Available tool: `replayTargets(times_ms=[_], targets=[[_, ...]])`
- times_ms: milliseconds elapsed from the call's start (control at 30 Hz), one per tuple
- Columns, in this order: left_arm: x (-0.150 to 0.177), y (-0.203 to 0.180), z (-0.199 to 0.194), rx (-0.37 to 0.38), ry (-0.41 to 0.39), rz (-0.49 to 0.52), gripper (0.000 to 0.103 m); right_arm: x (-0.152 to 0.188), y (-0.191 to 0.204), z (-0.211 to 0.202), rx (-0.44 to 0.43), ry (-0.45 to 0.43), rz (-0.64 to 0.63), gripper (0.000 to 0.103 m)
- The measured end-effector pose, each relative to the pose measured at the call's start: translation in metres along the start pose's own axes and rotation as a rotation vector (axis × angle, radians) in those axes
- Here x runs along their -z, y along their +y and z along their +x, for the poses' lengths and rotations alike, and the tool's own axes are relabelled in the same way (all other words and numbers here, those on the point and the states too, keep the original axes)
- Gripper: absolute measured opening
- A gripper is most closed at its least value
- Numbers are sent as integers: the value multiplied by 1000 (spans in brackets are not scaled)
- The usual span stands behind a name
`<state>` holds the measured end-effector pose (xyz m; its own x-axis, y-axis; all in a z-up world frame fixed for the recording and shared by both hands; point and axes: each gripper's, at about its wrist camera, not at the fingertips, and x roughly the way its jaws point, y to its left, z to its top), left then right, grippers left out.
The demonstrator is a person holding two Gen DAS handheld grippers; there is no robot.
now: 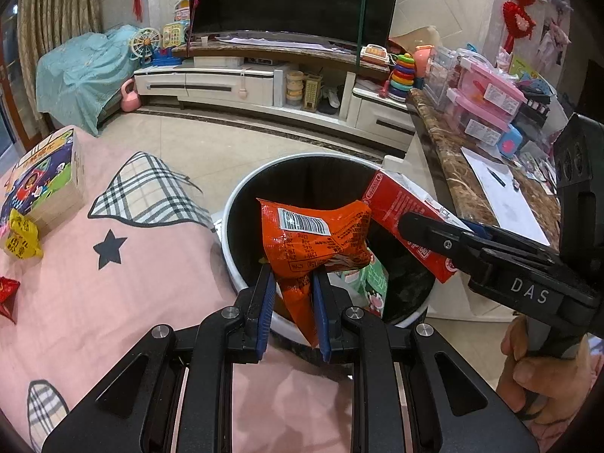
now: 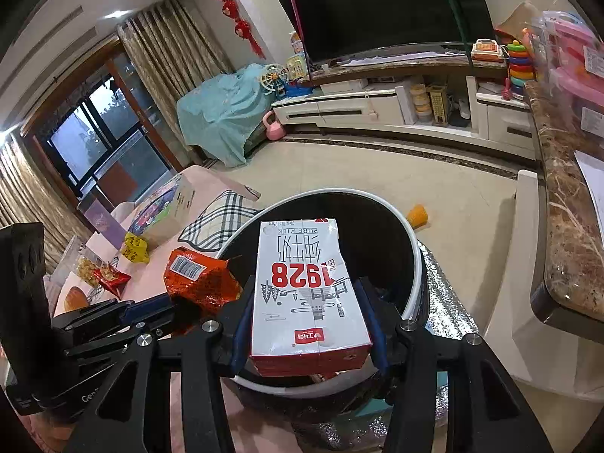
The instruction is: Collect trash
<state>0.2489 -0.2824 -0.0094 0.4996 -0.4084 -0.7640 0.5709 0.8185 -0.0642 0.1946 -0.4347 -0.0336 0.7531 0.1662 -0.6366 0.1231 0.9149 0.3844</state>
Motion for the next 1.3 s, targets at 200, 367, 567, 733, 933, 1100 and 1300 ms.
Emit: replayTargets(times_ms=[200,367,567,733,933,1100,1300], targets=[[-1,-2,7,-6,16,3,18,-3,-3,6,4,9,7,51],[-3,-1,11,-9,25,0,18,-6,-4,7,8,13,5,51],[-5,0,18,-16,36,-7,18,-8,-8,11,20,22,4,51],[-5,1,22,-19,43,-14,18,-9,-10,15,23,32,8,51],[-6,1,20,-13,41,-25,24,-10,-11,18,28,39,14,52],[-3,7,10,-24,14,-52,61,-11,-13,14,21,26,35,54],[11,19,-5,-16,-8,-89,61,-6,-8,7,14,10,46,72]])
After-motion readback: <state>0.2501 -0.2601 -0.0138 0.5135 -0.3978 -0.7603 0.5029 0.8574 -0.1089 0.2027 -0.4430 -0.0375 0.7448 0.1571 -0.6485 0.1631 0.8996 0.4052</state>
